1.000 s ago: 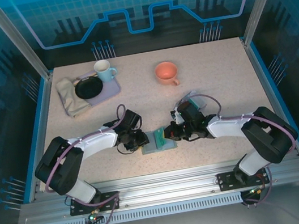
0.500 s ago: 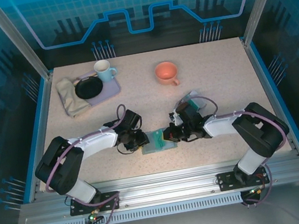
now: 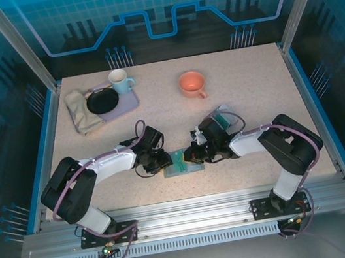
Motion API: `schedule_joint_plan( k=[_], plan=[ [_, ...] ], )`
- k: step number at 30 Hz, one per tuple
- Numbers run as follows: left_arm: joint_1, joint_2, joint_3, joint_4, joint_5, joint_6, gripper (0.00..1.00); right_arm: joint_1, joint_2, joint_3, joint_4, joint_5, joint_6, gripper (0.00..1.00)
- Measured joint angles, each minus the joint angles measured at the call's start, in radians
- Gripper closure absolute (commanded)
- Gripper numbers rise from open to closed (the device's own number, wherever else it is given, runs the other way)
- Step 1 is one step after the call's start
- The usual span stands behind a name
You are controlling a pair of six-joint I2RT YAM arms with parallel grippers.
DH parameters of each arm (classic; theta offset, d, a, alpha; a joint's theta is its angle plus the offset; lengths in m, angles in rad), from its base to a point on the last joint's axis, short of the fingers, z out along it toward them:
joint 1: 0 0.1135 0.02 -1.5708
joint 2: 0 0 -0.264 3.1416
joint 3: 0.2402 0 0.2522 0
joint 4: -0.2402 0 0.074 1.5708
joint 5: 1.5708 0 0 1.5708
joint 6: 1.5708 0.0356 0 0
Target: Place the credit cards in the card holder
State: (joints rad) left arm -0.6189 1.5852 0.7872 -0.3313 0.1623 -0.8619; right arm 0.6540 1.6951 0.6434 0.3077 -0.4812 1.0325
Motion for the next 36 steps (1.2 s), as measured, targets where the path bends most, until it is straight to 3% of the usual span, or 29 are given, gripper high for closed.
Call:
schedule_joint_plan(
  k=[12, 16, 20, 22, 27, 36],
  plan=[
    [-0.001, 0.0, 0.002, 0.0, -0.001, 0.0, 0.66, 0.049, 0.072, 0.08, -0.042, 0.027, 0.009, 0.86],
    [-0.004, -0.002, 0.002, 0.0, -0.005, 0.0, 0.66, 0.048, 0.068, 0.098, -0.093, 0.033, -0.021, 0.77],
    [-0.006, -0.002, 0.002, 0.0, -0.011, 0.0, 0.67, 0.046, 0.047, 0.104, -0.151, 0.036, -0.058, 0.75],
    [-0.006, -0.002, 0.002, 0.0, -0.012, 0.0, 0.68, 0.045, 0.046, 0.106, -0.166, 0.034, -0.072, 0.75],
    [-0.006, -0.002, 0.002, 0.0, -0.012, 0.0, 0.68, 0.044, 0.056, 0.134, -0.216, 0.031, -0.103, 0.91],
    [-0.006, -0.003, 0.002, 0.0, -0.016, 0.0, 0.68, 0.039, 0.09, 0.169, -0.248, -0.002, -0.124, 0.85]
  ],
)
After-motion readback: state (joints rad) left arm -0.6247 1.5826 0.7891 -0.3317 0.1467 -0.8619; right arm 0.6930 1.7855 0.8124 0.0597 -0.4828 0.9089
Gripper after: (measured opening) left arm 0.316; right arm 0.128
